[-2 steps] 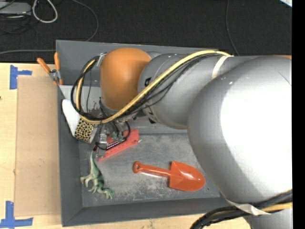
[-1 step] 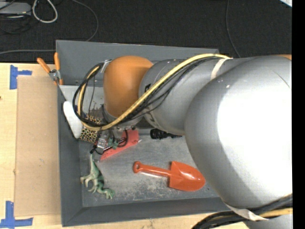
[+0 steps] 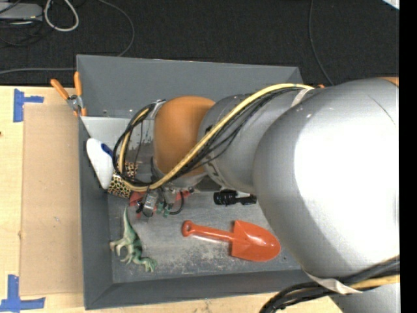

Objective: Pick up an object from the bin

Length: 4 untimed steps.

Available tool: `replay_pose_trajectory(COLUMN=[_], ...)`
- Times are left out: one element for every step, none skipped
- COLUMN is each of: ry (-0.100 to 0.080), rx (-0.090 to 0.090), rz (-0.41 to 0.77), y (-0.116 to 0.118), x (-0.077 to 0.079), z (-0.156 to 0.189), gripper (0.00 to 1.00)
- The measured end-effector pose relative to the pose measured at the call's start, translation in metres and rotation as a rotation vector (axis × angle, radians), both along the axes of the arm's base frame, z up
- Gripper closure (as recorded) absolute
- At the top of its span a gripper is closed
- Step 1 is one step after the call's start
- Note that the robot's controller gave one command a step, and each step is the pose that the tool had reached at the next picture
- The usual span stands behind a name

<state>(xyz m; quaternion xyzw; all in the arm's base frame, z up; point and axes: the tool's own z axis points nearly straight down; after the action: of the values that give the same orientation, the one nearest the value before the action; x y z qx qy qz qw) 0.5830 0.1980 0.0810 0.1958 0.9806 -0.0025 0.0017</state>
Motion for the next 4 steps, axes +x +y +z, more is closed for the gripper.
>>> replay_pose_trajectory(ry=[0.000,0.001,0.001,-0.005], rx=[0.000,0.000,0.001,-0.001], rz=[0.000,0.081,-0.250,-0.229], y=[0.000,0.008,-0.003,-0.003], x=[0.000,-0.044,-0.018,-0.016], z=[0.000,0.086,0.005,-0.001], gripper=[1.00,1.00,1.00,1.00])
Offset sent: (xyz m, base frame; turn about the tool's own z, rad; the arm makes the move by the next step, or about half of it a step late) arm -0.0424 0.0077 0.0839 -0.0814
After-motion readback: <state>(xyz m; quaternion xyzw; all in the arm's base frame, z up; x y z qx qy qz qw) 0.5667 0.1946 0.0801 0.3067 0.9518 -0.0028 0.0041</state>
